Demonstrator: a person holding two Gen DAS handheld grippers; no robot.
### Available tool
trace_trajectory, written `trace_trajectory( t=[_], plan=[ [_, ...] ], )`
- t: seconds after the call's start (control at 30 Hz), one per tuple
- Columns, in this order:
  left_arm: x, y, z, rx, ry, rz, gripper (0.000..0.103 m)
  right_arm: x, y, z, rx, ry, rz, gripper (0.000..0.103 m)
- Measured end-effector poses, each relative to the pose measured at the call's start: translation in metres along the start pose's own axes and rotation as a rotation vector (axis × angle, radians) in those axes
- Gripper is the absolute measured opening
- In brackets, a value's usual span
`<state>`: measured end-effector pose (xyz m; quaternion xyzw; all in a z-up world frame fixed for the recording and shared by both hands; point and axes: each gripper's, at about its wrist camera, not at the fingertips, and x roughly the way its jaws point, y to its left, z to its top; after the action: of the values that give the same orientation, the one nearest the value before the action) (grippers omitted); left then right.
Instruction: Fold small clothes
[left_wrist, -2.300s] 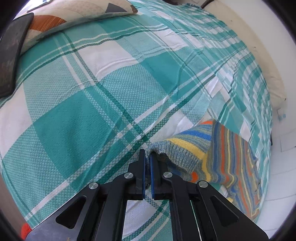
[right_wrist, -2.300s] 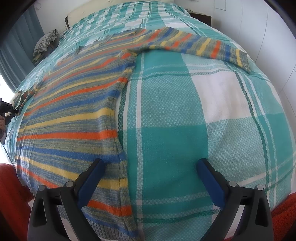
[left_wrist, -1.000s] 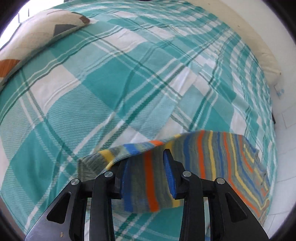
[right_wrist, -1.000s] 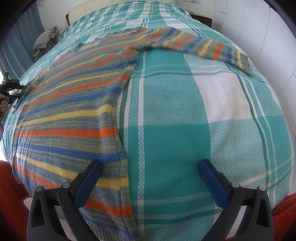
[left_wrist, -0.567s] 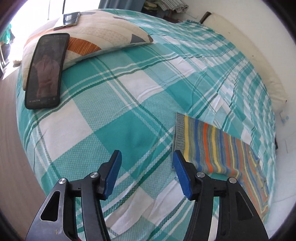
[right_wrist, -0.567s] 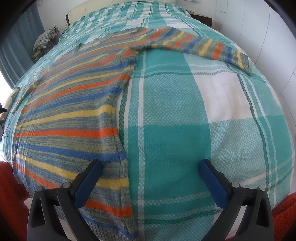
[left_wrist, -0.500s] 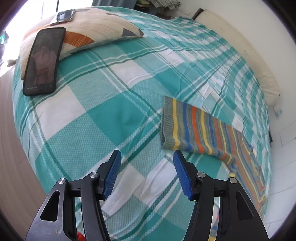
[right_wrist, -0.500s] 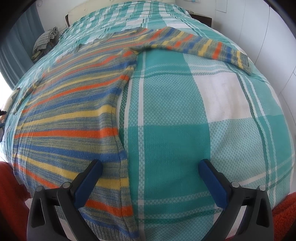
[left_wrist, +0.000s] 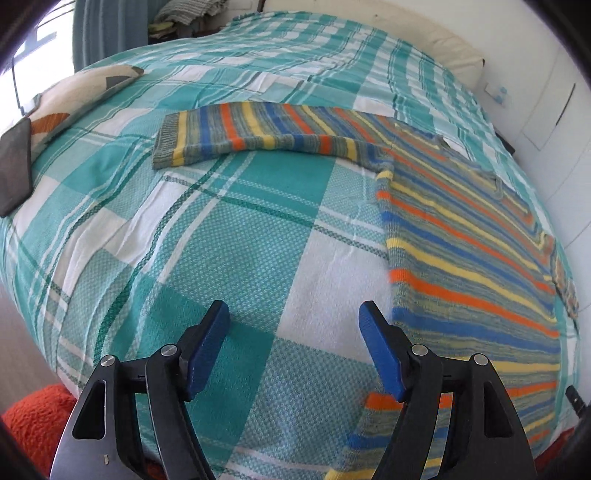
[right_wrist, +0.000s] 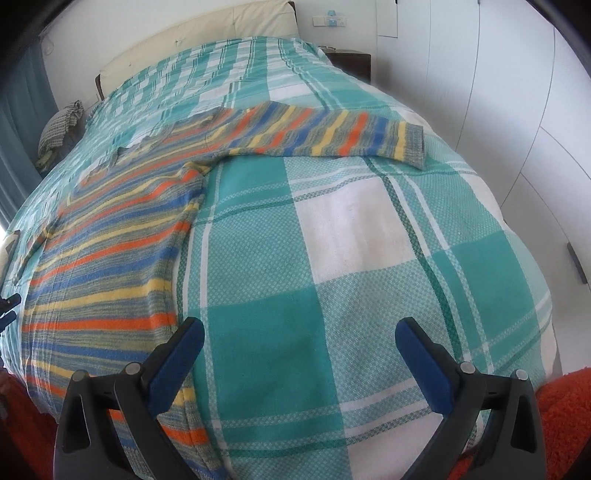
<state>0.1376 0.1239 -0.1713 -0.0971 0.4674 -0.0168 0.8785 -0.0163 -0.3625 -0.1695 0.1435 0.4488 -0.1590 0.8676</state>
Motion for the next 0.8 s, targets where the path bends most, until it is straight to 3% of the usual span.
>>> trace_trajectory(
  t=[0.1,0.27,0.37,0.8],
  plan=[
    [-0.001,0.003,-0.002,0.017,-0.017,0.029,0.084,0.003,-0.004,-0.001,0.017,0.005,-0.009,0.102],
    [0.012,0.0,-0.006,0.034,0.021,0.053,0.087,0.022,-0.016,-0.006,0.115,0.071,0.019,0.103],
    [0.015,-0.005,-0.008,0.05,0.02,0.059,0.093,0.022,-0.014,-0.008,0.1,0.073,0.015,0.103],
    [0.019,-0.008,-0.011,0.075,0.035,0.072,0.097,0.025,-0.005,-0.013,0.05,0.07,-0.026,0.103]
  ],
)
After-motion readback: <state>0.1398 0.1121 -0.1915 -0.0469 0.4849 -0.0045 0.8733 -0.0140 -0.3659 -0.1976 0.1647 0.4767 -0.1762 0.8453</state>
